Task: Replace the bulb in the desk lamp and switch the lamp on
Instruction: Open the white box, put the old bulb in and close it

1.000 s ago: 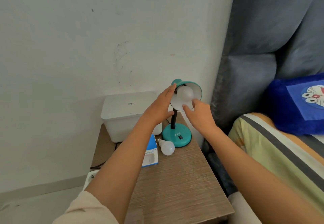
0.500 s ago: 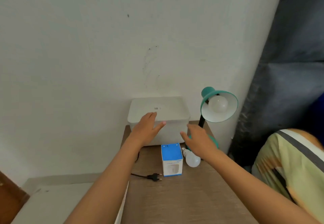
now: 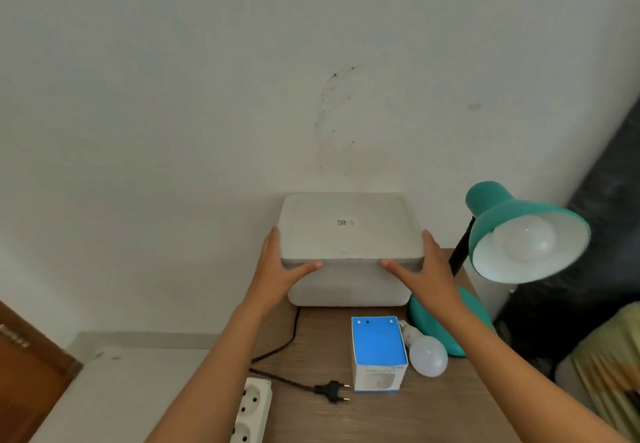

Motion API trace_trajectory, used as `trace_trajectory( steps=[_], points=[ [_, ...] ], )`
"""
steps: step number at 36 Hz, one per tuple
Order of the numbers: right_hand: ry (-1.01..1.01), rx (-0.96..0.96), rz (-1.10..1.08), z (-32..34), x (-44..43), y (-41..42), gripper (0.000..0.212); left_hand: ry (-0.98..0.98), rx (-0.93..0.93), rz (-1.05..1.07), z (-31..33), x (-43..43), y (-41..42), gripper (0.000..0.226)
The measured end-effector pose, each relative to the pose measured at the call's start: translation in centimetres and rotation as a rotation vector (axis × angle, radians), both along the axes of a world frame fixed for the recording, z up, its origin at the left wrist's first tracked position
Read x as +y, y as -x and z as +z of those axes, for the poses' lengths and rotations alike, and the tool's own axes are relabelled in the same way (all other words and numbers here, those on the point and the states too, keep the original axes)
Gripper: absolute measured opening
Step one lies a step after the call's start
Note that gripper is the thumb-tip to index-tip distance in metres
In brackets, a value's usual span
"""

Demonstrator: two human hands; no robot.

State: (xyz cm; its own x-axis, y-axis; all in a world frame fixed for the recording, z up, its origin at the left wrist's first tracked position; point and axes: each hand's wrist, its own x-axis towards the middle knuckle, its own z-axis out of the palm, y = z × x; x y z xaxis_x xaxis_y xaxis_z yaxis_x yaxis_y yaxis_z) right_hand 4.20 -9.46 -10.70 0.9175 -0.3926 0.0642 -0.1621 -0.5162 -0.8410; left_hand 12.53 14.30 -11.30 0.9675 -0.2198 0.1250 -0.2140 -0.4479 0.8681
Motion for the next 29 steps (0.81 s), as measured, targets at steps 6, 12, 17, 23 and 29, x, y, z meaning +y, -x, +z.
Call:
trace_trajectory(
  steps=[6,12,17,23,29],
  points=[
    [-0.095,-0.103,-0.038,-0.4,0.1,-0.6,0.103,0.098,-0.031,0.080,-0.4,-0.3,-0.3,0.101],
    [-0.153,-0.211,-0.082,1.2,0.4,-0.9,0.085,0.255,-0.065,0.066,0.8,-0.6,-1.0,0.069],
    [-0.246,-0.166,-0.044,1.9,0.0,-1.2,0.086,0.311,0.007,0.012,1.4,-0.4,-1.8,0.081],
    [-0.243,-0.041,0.011,1.6,-0.9,-1.9,0.114,0.343,0.067,-0.040,1.0,-0.1,-1.9,0.088],
    [-0.281,-0.082,0.004,1.5,-0.7,-1.9,0.110,0.359,0.069,-0.046,1.3,0.1,-1.8,0.085]
  ],
)
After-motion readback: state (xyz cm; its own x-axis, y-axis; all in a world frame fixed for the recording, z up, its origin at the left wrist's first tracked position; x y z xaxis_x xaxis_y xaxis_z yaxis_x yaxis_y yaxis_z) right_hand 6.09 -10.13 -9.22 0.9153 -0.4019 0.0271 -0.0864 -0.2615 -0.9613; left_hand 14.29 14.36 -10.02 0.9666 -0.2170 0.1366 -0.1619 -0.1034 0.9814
